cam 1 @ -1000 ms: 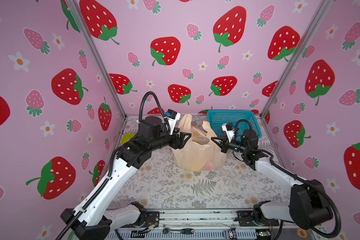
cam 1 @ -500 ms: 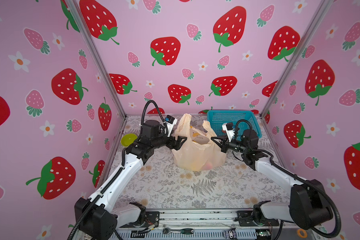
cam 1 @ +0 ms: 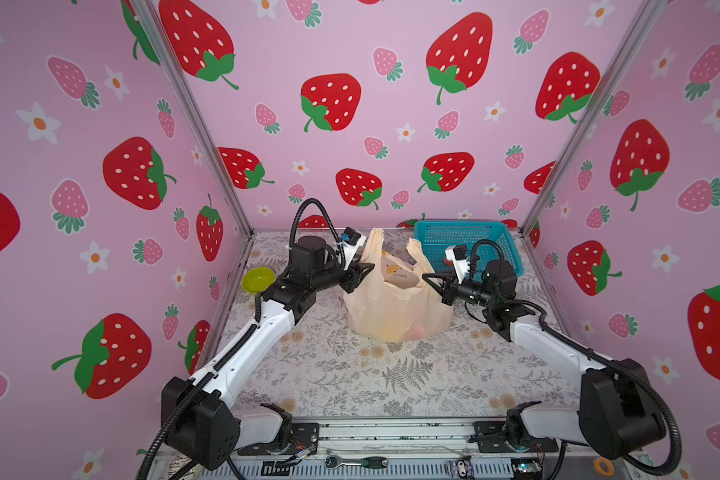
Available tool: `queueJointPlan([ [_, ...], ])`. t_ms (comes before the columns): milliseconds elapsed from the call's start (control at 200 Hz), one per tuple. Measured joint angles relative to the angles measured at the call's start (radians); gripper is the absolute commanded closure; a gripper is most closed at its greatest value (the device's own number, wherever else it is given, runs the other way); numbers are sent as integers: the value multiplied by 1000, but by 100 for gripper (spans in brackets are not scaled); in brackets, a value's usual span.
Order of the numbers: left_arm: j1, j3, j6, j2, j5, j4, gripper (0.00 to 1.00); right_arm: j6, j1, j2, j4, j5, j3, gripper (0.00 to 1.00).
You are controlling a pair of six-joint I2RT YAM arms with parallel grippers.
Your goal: Place the fake fruits into the plastic bag and tie a complex knot
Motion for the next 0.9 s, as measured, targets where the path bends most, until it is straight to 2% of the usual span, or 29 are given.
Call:
queueJointPlan([
  [180,-12,0,76,-1,52,-10,100,74,0,0,25,63,-31,100],
  [320,-55,9,165,-14,76,-50,100,129,0,0,48,94,-46,100],
  [480,-163,116,350,17,60,-206,100,140,0,0,47,103,-46,100],
  [650,-253,269,524,111,10,-369,100,98,0,0,6,104,-40,100],
  [900,-291,480,678,250,-93,-587,100,21,0,0,-71,114,-2,99],
])
